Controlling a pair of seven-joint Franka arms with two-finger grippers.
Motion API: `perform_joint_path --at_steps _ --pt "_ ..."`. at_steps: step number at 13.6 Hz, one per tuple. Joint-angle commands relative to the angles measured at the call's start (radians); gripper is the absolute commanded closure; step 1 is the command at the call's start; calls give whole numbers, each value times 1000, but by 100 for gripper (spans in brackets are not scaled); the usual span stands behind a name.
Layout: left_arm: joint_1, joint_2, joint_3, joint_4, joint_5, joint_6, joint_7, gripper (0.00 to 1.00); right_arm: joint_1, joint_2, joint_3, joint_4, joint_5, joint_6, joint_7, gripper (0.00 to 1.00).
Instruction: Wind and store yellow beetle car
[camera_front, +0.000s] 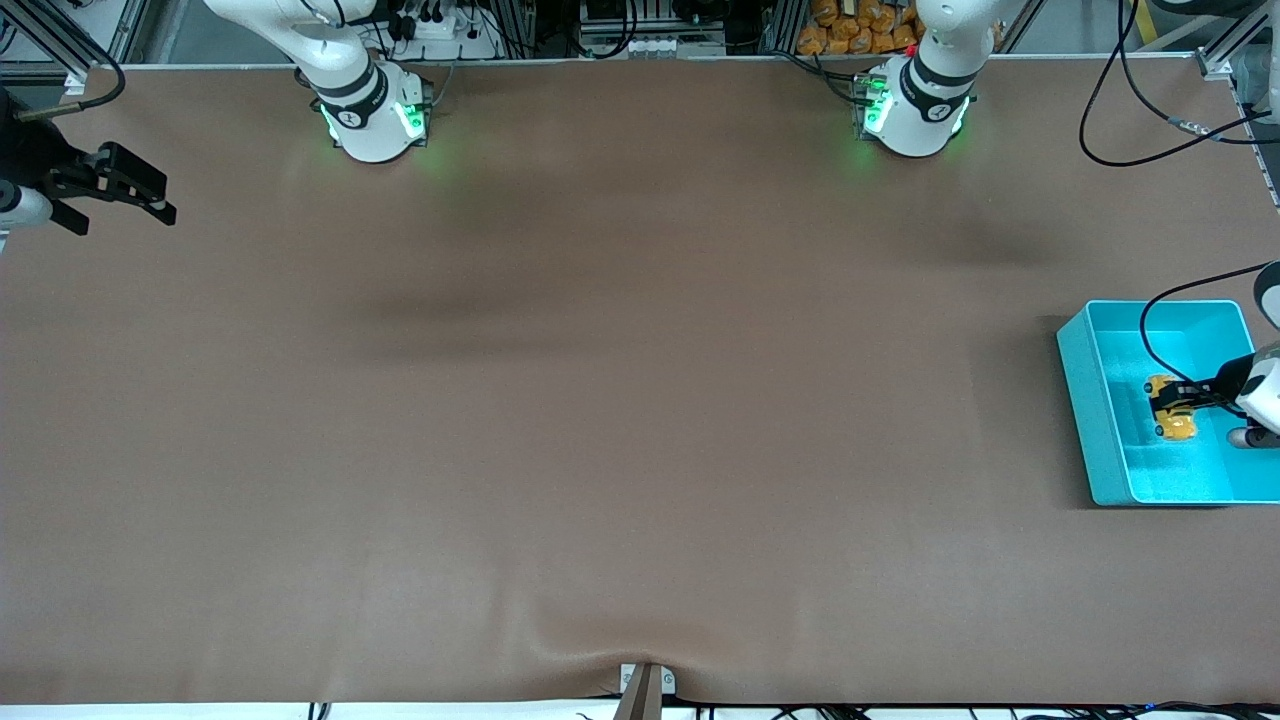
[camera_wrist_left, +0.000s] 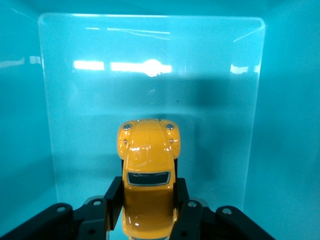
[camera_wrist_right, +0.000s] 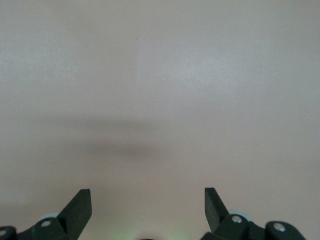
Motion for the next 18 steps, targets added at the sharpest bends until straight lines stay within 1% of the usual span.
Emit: perform_joint_path --at_steps 1,7,8,9,10,12,14,18 --pt "17 27 -7 15 19 24 17 100 -3 -2 4 -3 12 5 13 0" --pt "20 77 -7 21 20 31 16 100 -3 1 4 -3 20 5 15 0" --pt "20 79 -7 21 20 31 14 84 -4 1 4 -3 18 5 15 0" --pt "20 79 -8 19 20 31 13 40 -4 1 4 -3 20 5 15 0" --pt "21 76 -8 19 20 30 14 0 -4 1 4 -3 20 5 15 0" --pt "20 48 -8 18 22 27 16 0 -4 2 4 -3 20 7 13 0" --pt "9 -13 -8 15 22 4 16 0 -1 1 4 -2 20 7 15 0" --pt "-72 -163 -10 16 20 -140 -6 0 0 13 4 15 20 8 13 0"
